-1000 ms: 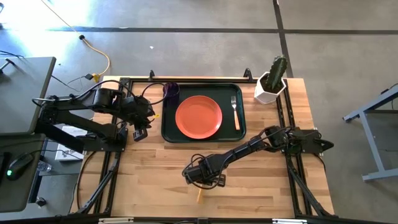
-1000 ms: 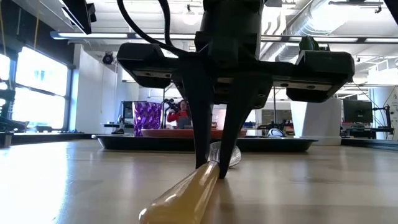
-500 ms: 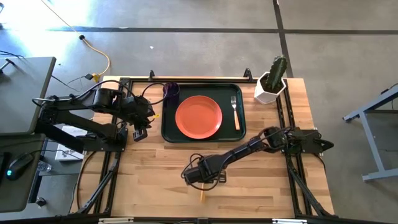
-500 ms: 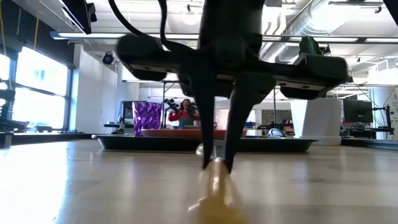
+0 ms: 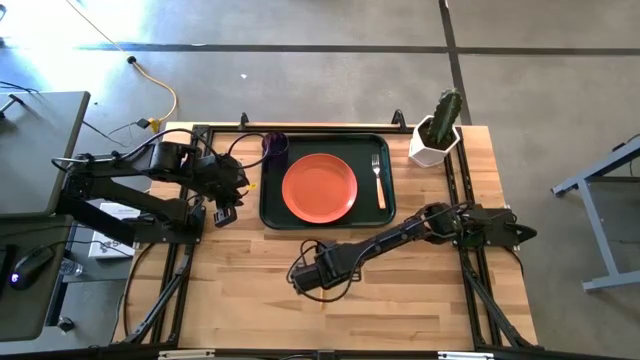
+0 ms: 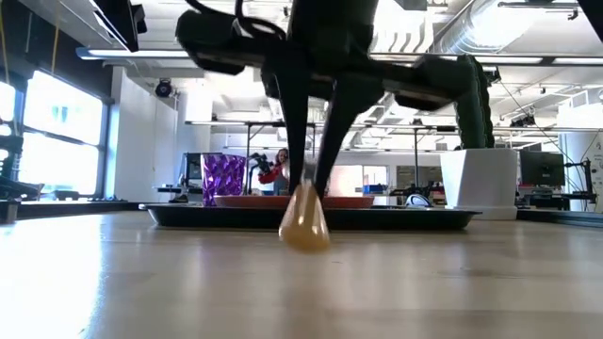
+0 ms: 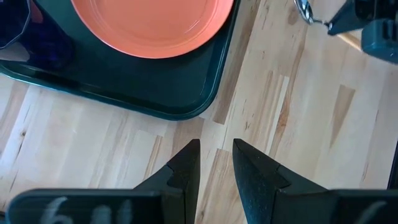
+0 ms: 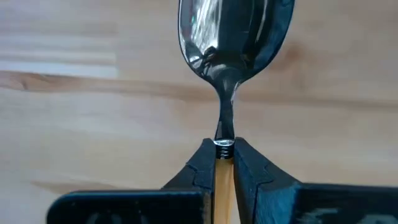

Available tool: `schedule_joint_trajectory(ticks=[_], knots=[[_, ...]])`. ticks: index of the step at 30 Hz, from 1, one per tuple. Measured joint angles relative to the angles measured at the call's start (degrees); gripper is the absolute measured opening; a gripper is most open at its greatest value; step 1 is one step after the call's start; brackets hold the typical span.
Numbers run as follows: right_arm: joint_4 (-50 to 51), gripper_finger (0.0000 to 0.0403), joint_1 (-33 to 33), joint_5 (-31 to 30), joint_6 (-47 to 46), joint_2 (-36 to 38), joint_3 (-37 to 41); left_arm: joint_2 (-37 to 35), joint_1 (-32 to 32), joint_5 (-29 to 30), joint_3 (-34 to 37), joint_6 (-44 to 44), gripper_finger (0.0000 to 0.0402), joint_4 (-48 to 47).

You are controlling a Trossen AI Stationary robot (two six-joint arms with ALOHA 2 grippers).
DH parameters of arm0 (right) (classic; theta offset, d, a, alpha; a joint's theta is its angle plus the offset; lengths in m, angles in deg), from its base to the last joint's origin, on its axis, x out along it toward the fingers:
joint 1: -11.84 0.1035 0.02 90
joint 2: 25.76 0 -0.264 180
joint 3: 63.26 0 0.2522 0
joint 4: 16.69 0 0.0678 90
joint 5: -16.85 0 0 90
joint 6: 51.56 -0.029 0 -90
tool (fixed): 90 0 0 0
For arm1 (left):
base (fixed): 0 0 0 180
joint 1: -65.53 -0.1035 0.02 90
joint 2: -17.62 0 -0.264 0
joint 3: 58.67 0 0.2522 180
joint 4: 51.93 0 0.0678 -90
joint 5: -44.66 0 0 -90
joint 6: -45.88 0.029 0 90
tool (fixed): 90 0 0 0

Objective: Pick and place plate/cup/fork/spoon on tray
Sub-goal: Put the orange spoon on the right side of the orange plate

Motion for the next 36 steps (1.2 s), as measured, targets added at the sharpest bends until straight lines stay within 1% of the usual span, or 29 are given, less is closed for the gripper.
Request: schedule_joint_trajectory(ticks=[6, 12, 18, 25, 36], knots=[[9.7, 0.001, -1.2, -6.1, 8.0, 0.1, -6.0, 0.0, 0.0, 0.0, 0.0, 0.2, 0.0085, 0.0], [17.4, 0.001, -3.0, -14.2, 18.7, 0.2, -12.8, 0.0, 0.0, 0.0, 0.0, 0.2, 0.0085, 0.0], [26.9, 0.001, -5.7, -18.9, 27.9, 0.4, -17.9, 0.0, 0.0, 0.0, 0.0, 0.2, 0.0085, 0.0], [27.2, 0.001, -10.3, -21.3, 38.1, 2.2, -16.7, 0.0, 0.0, 0.0, 0.0, 0.2, 0.0085, 0.0], [27.2, 0.001, -18.2, -22.0, 49.8, 2.3, -16.7, 0.0, 0.0, 0.0, 0.0, -1.3, 0.0085, 0.0]])
